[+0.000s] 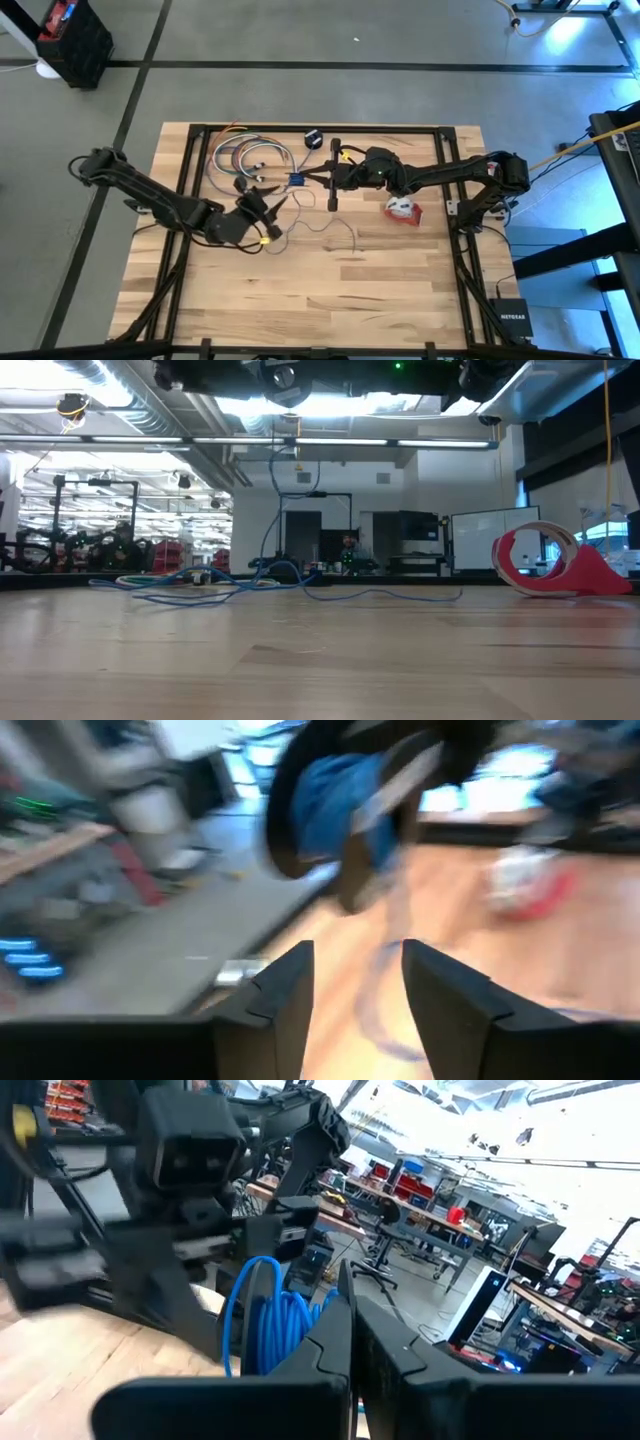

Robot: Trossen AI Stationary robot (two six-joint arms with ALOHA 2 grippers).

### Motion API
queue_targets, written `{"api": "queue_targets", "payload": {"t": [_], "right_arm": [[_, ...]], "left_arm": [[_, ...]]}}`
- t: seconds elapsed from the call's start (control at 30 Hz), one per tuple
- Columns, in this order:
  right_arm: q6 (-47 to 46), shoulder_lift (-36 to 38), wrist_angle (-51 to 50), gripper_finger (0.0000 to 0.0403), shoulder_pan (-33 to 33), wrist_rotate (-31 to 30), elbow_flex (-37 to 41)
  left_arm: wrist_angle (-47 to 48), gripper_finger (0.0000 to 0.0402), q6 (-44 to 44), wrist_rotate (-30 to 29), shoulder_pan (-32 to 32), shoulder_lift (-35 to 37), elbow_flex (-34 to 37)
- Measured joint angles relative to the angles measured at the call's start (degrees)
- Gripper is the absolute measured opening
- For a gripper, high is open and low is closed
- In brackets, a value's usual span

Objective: Coil cords
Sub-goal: Coil the blue wire onto the spool

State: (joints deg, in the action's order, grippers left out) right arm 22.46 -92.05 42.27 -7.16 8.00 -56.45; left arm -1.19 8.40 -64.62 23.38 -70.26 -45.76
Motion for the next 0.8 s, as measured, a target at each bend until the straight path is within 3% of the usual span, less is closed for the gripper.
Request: {"api": "queue_targets", "payload": {"t": [0.13,0.5,0.67,0.8], "right_arm": [[0.0,0.0,0.1,0.0009,0.0,0.0,0.0],[0.3,0.0,0.4,0.0009,0.0,0.0,0.0],[0.4,0.0,0.2,0.0009,0.0,0.0,0.0],[0.4,0.2,-0.2,0.0009,0.0,-0.1,0.0]], "left_arm": [[0.7,0.0165,3.8,9.5,0.0,2.4,-0.5],[2.4,0.0162,6.5,10.8,-5.9,-0.4,-0.5],[7.3,0.0161,7.9,17.6,-5.9,-0.4,-0.5],[11.7,0.0161,9.2,18.1,-5.1,-0.4,-0.5]]}}
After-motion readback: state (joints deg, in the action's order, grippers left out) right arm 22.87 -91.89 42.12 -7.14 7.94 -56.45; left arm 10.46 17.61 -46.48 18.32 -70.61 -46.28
